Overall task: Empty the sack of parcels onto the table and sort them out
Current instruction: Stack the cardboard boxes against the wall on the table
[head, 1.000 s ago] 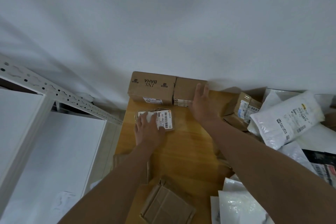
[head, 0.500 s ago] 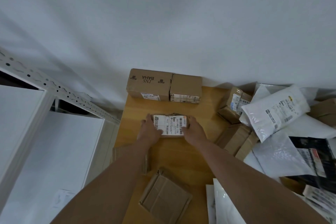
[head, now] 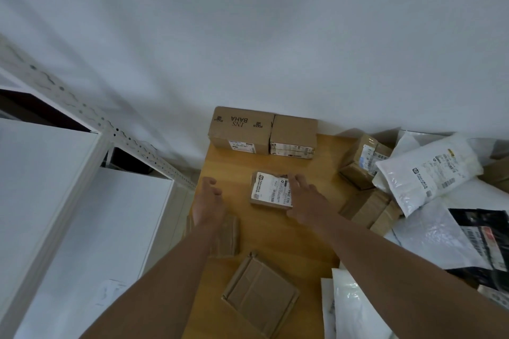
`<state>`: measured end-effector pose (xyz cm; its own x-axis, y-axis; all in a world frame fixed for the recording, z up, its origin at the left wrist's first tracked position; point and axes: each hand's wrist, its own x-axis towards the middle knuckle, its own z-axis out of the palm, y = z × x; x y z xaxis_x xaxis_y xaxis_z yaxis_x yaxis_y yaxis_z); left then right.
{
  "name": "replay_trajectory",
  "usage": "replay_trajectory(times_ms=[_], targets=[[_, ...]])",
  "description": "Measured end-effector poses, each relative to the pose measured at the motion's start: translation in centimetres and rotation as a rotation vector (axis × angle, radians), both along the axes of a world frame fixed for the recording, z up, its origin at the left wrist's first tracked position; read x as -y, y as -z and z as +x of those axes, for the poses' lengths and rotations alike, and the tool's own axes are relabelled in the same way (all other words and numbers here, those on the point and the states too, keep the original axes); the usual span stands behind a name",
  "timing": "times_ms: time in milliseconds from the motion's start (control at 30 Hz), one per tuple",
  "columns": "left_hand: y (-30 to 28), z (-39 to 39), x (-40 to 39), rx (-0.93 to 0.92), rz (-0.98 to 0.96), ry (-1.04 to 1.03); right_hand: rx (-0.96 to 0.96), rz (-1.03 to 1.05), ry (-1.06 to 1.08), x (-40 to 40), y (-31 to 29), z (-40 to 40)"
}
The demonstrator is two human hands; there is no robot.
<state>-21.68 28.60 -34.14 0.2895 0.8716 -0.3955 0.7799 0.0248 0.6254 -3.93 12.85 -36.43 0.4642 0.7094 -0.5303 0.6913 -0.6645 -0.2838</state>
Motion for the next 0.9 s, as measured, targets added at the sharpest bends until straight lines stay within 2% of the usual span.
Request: replay_trajectory(times_ms=[67, 133, 200, 300, 400, 467, 567, 700, 900], targets=[[0.0, -0.9, -0.8, 0.082, -0.047, -0.074, -0.015, 0.107, -0.001, -1.4, -0.9, -0.1], [-0.1, -1.5, -1.4, 0.040, -0.008, -0.071, -0.014, 0.234, -0.029, -3.2, -2.3, 0.3], [-0.3, -1.9, -1.9, -0.110, -0.009, 0.011, 0.034, 0.316, -0.091, -5.3, -4.2, 1.0], [-0.7, -2.8, -2.2, -0.529, -0.157, 0.260, 0.135, 0.364, -0.137, -8.8, -6.3, 2.2], [0.3, -2.7, -1.0, -0.640, -0.330, 0.432, 0.172, 0.322, -0.087, -11.9, -7.2, 3.4], [1.3, -2.8, 0.0, -0.689, -0.337, 0.534, 0.153, 0.276, -0.077, -13.8, -7.3, 4.1], [0.5, -2.6, 1.0, -0.624, -0.315, 0.532, 0.142, 0.233, -0.075, -15.9, -7.1, 4.8], [-0.5, -1.5, 1.0, -0.519, -0.095, 0.467, 0.122, 0.185, -0.068, -17.4, -6.4, 5.6], [-0.1, 0.6, -0.2, -0.474, 0.009, 0.461, 0.071, 0.203, -0.075, -17.6, -5.9, 5.8]])
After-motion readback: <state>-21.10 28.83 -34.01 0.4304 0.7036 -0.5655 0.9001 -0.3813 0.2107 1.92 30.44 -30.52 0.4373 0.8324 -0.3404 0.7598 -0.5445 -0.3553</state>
